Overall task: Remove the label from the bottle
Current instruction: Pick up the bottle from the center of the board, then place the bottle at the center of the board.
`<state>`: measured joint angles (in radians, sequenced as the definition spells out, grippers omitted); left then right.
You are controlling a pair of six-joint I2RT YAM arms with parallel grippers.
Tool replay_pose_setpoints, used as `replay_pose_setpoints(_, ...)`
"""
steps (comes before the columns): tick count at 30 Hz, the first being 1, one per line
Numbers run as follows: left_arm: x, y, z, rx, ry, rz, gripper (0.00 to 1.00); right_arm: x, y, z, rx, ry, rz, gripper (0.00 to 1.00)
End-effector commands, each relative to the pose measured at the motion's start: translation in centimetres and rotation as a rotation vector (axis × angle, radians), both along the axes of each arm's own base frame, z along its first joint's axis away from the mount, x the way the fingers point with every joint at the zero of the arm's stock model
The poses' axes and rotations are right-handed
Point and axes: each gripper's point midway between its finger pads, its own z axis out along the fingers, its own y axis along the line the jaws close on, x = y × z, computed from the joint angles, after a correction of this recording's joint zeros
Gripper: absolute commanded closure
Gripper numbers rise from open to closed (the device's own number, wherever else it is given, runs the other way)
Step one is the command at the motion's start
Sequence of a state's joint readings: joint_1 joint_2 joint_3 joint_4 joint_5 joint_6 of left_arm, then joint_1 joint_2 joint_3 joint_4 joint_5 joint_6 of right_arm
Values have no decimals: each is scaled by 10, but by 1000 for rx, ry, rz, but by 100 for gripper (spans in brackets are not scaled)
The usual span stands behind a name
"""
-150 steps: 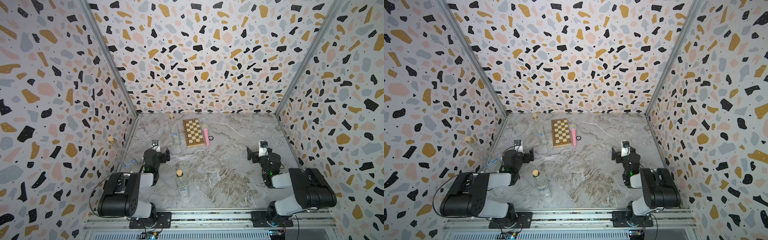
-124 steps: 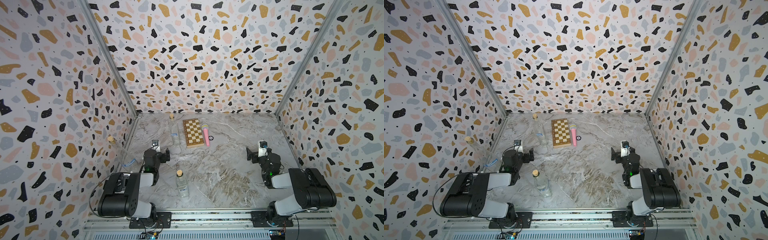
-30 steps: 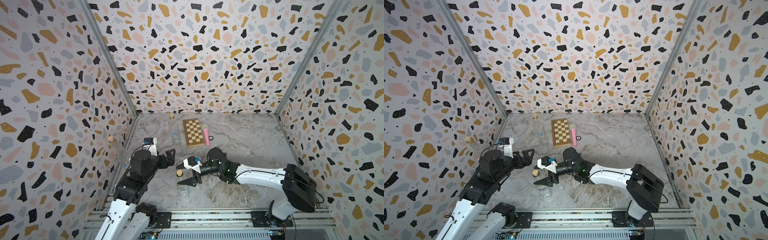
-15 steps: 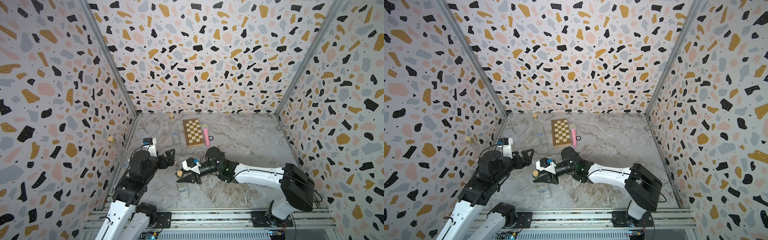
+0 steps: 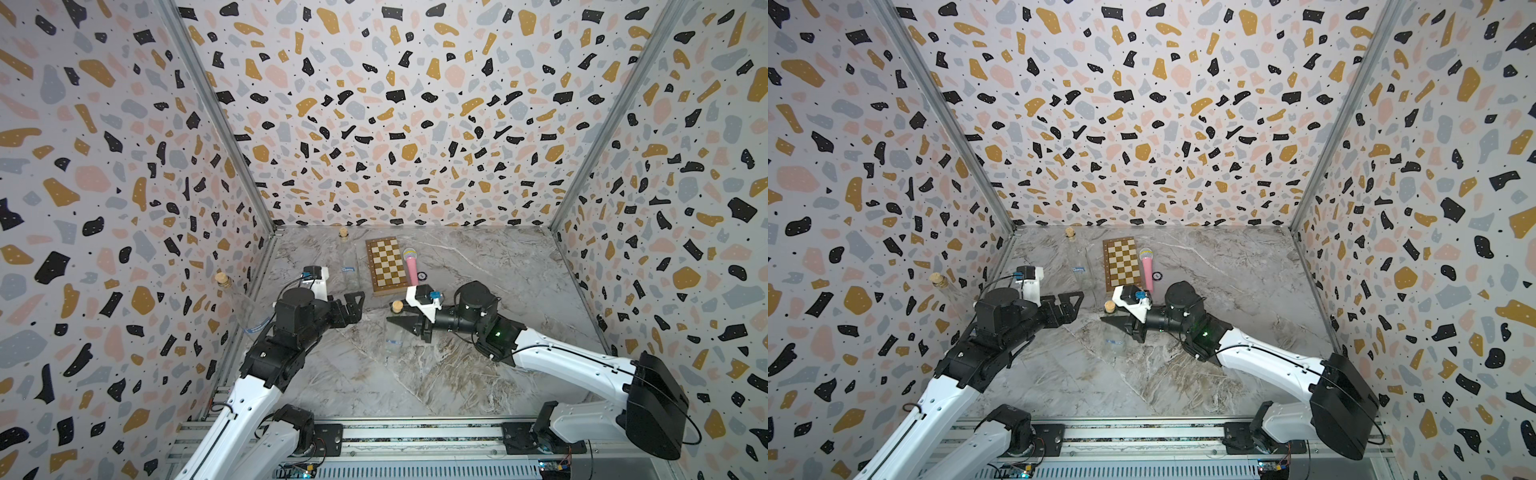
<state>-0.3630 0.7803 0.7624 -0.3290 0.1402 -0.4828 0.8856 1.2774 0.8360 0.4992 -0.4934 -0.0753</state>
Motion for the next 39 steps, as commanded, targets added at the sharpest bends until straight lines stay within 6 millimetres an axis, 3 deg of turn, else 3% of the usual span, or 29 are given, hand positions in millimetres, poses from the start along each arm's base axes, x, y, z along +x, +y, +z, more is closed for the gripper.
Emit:
replay_pose_setpoints(1,11,-24,36,-8,-128,-63,0,24,-25,18,43,-46,-136,89)
replay_pose_setpoints(6,14,-58,33,-4,-127,-131,0,43,-46,8,28,-42,-218,89)
replay_pose_setpoints(11,13,-79,24,16,-115,-178,0,63,-61,-2,25,-16,-319,89)
replay_pose_setpoints(17,11,-81,24,30,-122,-184,0,78,-73,-7,59,26,-434,89)
replay_pose_setpoints(39,15,-83,19,100,-121,-208,0,78,-60,-9,104,-1,-377,87)
